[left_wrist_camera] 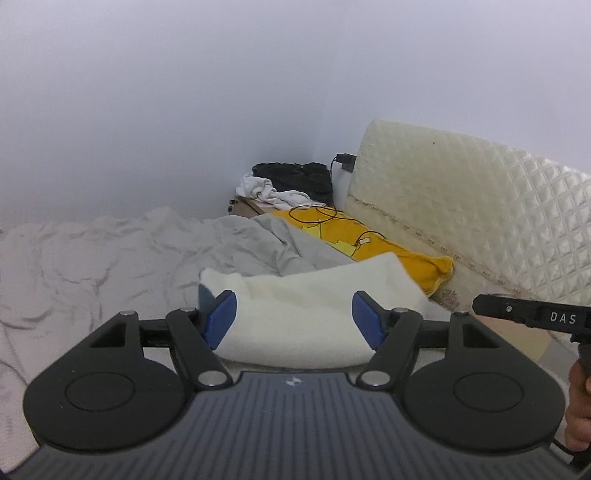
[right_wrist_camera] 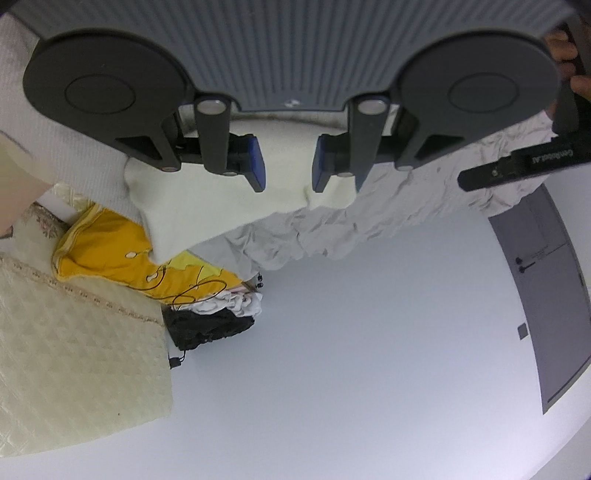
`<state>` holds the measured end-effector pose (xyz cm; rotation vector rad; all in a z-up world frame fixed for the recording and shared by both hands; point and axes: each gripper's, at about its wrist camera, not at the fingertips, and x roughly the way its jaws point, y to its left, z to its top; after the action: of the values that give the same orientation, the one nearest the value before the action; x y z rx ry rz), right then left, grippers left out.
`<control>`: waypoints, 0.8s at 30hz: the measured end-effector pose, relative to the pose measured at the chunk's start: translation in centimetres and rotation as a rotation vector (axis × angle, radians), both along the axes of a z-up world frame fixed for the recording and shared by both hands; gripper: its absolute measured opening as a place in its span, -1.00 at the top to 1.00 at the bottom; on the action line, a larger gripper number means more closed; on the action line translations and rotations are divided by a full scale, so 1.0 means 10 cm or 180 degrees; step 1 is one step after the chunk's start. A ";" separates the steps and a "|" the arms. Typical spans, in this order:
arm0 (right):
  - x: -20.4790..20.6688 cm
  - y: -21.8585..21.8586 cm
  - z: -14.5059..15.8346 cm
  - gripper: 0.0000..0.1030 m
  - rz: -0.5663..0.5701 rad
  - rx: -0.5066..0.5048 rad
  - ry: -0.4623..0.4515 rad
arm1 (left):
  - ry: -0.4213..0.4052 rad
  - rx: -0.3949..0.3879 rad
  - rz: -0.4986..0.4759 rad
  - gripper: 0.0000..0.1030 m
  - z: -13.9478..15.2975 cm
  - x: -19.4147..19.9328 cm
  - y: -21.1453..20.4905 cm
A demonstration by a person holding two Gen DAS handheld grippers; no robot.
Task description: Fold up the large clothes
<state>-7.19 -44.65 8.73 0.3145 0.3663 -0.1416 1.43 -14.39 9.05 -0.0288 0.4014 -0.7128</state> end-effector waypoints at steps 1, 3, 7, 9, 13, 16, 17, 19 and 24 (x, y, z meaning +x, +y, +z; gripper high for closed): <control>-0.02 0.04 -0.02 0.38 0.0003 -0.0025 0.0017 | 0.0001 0.0010 -0.0008 -0.44 -0.01 -0.03 -0.01; -0.06 0.11 -0.06 0.38 -0.0001 -0.0103 0.0057 | -0.0007 0.0016 -0.0026 -0.44 -0.04 -0.11 0.01; -0.13 0.23 -0.14 0.38 -0.0010 -0.0207 0.0131 | -0.0036 0.0022 -0.0040 -0.44 -0.06 -0.22 0.03; -0.16 0.27 -0.18 0.38 -0.0016 -0.0208 0.0165 | -0.0049 0.0015 -0.0050 -0.46 -0.07 -0.25 0.03; -0.20 0.30 -0.25 0.38 -0.0057 -0.0206 0.0230 | -0.0020 0.0022 -0.0076 -0.49 -0.13 -0.28 0.04; -0.23 0.31 -0.29 0.38 -0.0066 -0.0211 0.0272 | 0.0009 0.0063 -0.0069 -0.49 -0.19 -0.27 0.04; -0.23 0.32 -0.31 0.38 -0.0076 -0.0229 0.0291 | 0.0018 0.0071 -0.0061 -0.49 -0.21 -0.27 0.04; -0.23 0.33 -0.33 0.38 -0.0078 -0.0250 0.0319 | 0.0036 0.0093 -0.0047 -0.49 -0.24 -0.25 0.04; -0.22 0.33 -0.37 0.38 -0.0119 -0.0241 0.0336 | 0.0071 0.0110 -0.0016 -0.50 -0.30 -0.18 0.07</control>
<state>-9.43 -41.35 5.02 0.2397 0.4586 -0.2087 -0.41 -13.74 6.07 -0.0033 0.4352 -0.7109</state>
